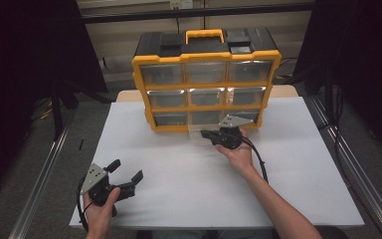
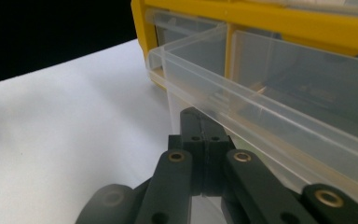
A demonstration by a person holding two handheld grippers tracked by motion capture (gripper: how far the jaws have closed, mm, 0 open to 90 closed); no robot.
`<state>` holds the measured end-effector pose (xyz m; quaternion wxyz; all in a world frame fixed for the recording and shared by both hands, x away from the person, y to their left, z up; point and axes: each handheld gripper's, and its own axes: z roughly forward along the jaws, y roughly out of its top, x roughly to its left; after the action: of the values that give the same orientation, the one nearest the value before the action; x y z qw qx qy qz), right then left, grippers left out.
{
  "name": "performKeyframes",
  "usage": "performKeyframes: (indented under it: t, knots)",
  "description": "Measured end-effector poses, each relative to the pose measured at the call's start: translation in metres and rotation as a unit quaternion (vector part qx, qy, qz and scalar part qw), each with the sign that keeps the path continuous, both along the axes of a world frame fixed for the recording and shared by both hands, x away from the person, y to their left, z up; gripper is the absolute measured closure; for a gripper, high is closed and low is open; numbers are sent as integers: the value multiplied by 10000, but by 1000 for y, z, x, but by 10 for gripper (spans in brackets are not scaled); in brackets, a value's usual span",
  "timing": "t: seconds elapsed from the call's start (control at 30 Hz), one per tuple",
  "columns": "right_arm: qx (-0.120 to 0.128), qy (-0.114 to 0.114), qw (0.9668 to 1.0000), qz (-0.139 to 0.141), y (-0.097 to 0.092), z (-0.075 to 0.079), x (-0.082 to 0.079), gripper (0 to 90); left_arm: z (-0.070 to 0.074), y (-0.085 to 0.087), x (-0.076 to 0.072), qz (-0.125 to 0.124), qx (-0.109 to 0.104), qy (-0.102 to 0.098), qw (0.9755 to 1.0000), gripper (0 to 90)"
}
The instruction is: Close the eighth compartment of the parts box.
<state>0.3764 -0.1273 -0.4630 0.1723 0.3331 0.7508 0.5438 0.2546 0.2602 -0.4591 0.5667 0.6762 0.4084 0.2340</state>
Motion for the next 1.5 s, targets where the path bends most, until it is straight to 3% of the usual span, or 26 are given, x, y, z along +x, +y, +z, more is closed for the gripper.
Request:
performKeyframes:
  t: [0.13,0.2,0.6,0.8,1.5]
  knots:
    - [-22,49,10000,7,0,-2,2,900,0,-1,0,28,-89,1,10000,56]
    - [15,67,10000,-27,0,-2,4,900,0,0,0,-13,3,-7,10000,56]
    - [91,44,9999,-103,1,-3,5,900,1,0,0,21,-30,-25,10000,56]
    - [17,-11,9999,-120,1,-1,5,900,0,0,0,-11,-18,-31,10000,56]
    - [61,-54,9998,-162,3,4,18,900,0,-1,0,-60,-2,-25,10000,55]
